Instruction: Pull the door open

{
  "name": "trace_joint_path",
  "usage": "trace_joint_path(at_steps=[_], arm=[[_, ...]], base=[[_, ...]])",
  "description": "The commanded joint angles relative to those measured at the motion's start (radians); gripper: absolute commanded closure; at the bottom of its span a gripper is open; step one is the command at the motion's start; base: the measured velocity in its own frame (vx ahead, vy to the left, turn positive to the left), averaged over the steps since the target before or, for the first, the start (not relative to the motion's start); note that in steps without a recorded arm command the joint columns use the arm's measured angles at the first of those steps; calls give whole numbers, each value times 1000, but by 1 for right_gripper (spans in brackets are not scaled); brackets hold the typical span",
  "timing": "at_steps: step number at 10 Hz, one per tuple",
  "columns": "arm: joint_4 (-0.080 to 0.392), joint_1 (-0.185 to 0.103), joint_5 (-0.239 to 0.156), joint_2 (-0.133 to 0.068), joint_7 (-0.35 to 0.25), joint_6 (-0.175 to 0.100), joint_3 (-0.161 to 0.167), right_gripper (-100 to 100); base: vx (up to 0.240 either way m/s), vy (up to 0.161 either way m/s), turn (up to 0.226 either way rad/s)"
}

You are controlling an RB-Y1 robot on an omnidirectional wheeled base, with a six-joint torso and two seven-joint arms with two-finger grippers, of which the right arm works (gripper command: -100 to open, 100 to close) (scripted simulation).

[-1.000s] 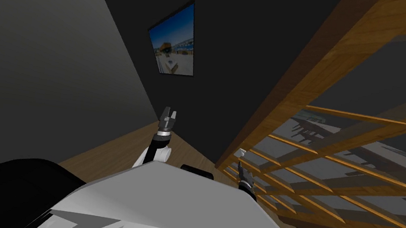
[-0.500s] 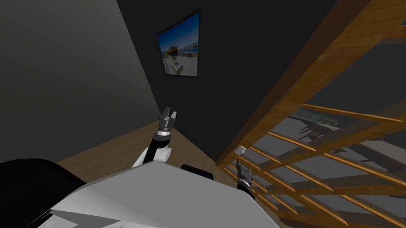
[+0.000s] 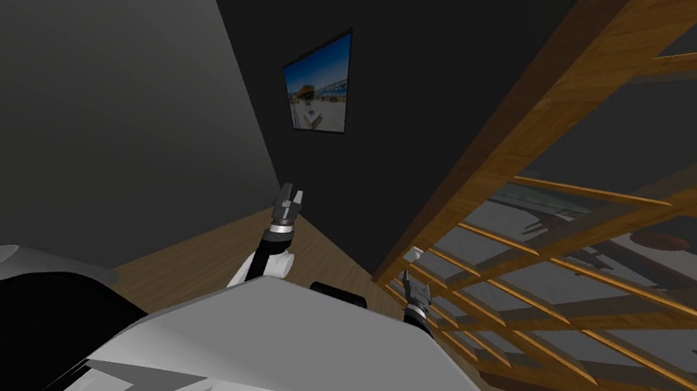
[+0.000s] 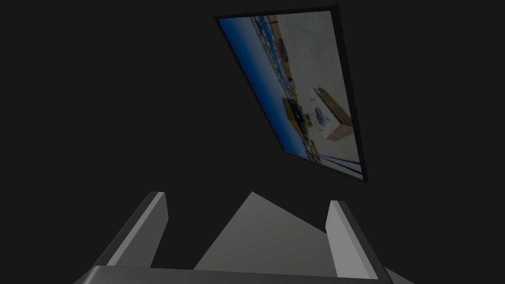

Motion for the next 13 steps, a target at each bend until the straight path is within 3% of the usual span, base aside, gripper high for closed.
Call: trace_joint_path(at_steps=[1, 2, 9, 10, 11, 13], arm=[[-13, 5, 2, -3, 28, -25, 15, -100], [-10, 6, 2, 0, 17, -17, 10, -100], [55, -8, -5, -64, -63, -35, -25, -100], [58, -12, -3, -57, -56, -39, -20, -100], [58, -12, -3, -57, -56, -39, -20, 100], [58, -12, -3, -57, -56, -39, -20, 100]], base=[[-109, 1, 70], [-45, 0, 7], [188, -43, 53], [80, -40, 20], [-8, 6, -13], [-29, 13, 1]])
